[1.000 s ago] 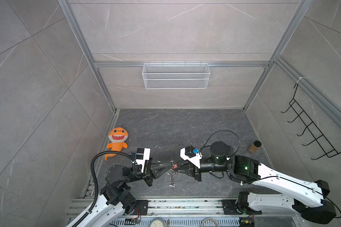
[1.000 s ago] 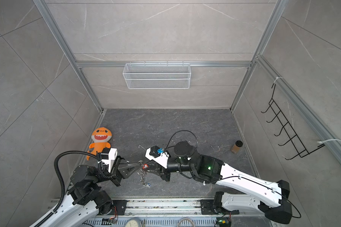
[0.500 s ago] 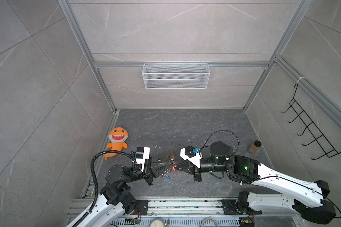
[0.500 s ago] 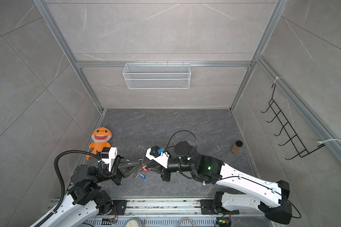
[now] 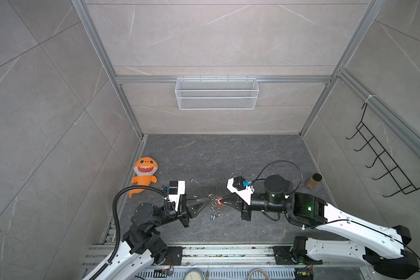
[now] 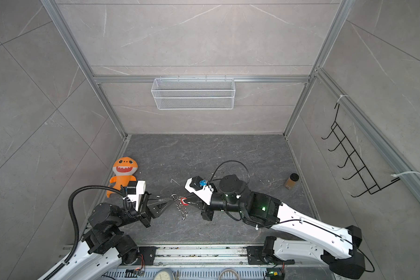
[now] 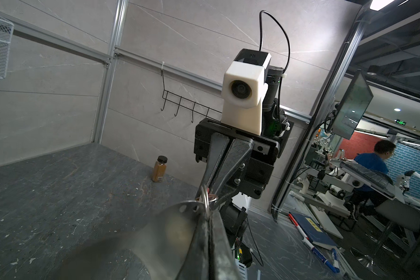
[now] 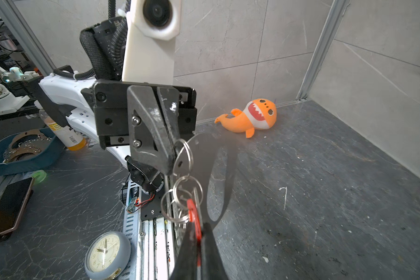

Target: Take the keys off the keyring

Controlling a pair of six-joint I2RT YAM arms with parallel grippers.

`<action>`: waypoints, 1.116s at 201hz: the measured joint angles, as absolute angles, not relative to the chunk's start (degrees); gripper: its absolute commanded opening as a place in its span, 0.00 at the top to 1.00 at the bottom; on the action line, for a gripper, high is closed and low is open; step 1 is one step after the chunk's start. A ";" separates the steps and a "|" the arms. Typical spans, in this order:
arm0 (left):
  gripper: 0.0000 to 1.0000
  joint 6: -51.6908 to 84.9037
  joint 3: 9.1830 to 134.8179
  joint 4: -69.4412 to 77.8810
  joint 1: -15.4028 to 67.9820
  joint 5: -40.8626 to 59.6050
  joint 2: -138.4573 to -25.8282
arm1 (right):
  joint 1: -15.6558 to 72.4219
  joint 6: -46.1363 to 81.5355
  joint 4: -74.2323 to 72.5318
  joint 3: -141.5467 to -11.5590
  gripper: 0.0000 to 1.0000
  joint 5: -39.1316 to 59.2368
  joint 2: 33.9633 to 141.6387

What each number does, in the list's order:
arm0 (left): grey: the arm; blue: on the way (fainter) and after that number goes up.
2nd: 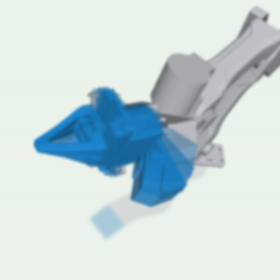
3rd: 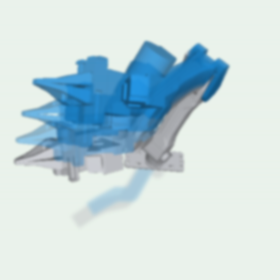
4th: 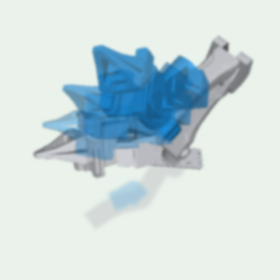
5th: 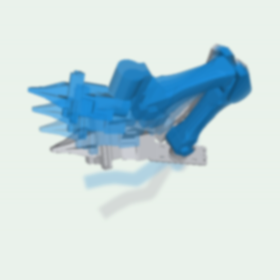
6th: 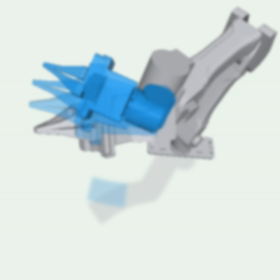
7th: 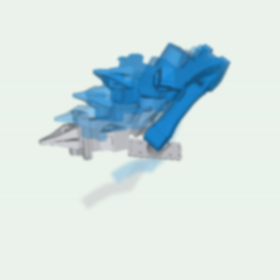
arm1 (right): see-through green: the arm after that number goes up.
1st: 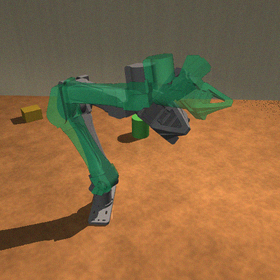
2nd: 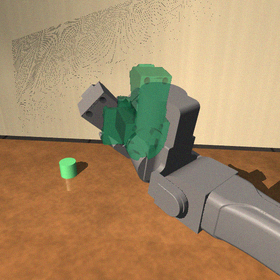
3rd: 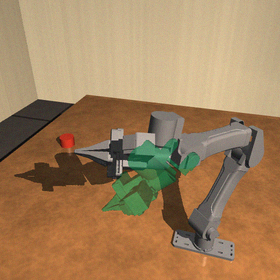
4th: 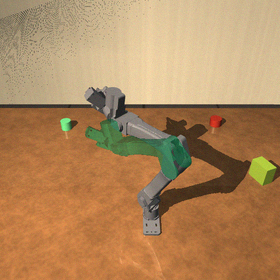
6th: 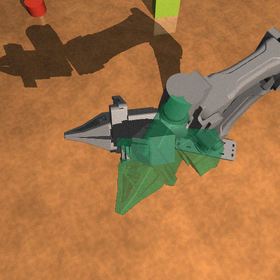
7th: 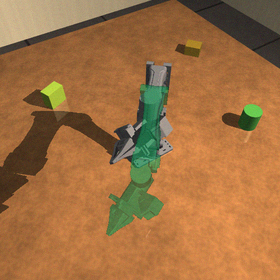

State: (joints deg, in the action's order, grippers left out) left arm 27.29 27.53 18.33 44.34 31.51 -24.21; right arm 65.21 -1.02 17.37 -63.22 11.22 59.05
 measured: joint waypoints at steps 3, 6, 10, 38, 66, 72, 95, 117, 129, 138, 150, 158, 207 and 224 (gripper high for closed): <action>1.00 27.27 27.53 18.24 44.34 31.46 -24.21 | 65.21 -1.02 17.39 -63.22 1.00 11.05 59.02; 1.00 27.22 27.53 18.17 44.34 31.46 -24.21 | 65.21 -1.02 17.41 -63.22 1.00 10.90 59.00; 1.00 27.22 27.53 18.09 44.34 31.42 -24.21 | 65.21 -1.04 17.43 -63.22 1.00 10.66 58.98; 1.00 27.16 27.53 17.32 44.38 30.98 -24.25 | 65.23 -1.06 17.93 -63.22 1.00 9.54 58.92; 1.00 27.07 27.53 16.58 44.38 30.57 -24.38 | 65.23 -1.23 18.81 -63.42 1.00 8.29 58.92; 1.00 27.00 27.53 16.53 44.38 30.48 -24.40 | 65.23 -1.26 18.98 -63.48 1.00 8.08 58.92; 1.00 26.83 27.53 16.21 44.38 30.04 -24.40 | 65.34 -1.32 19.53 -63.75 1.00 7.27 58.92; 1.00 26.79 27.53 16.16 44.38 29.93 -24.36 | 65.49 -1.58 19.64 -63.88 1.00 6.70 58.92; 1.00 26.76 27.53 16.10 44.38 29.74 -24.36 | 65.58 -1.74 19.99 -64.20 1.00 6.52 58.92; 1.00 26.76 27.53 16.10 44.38 29.41 -24.36 | 65.60 -1.74 20.14 -64.47 1.00 6.39 58.92; 1.00 26.68 27.55 16.01 44.40 28.86 -24.29 | 65.60 -1.72 20.21 -64.51 1.00 6.13 58.85; 1.00 26.55 27.59 15.59 44.42 28.53 -24.18 | 65.60 -1.72 20.27 -64.51 1.00 5.93 58.81; 1.00 25.67 27.59 14.85 44.77 26.61 -23.68 | 65.67 -1.67 19.73 -64.49 1.00 4.58 58.81; 1.00 25.47 27.81 14.50 44.77 26.46 -23.97 | 65.78 -1.72 19.64 -64.49 1.00 3.73 58.81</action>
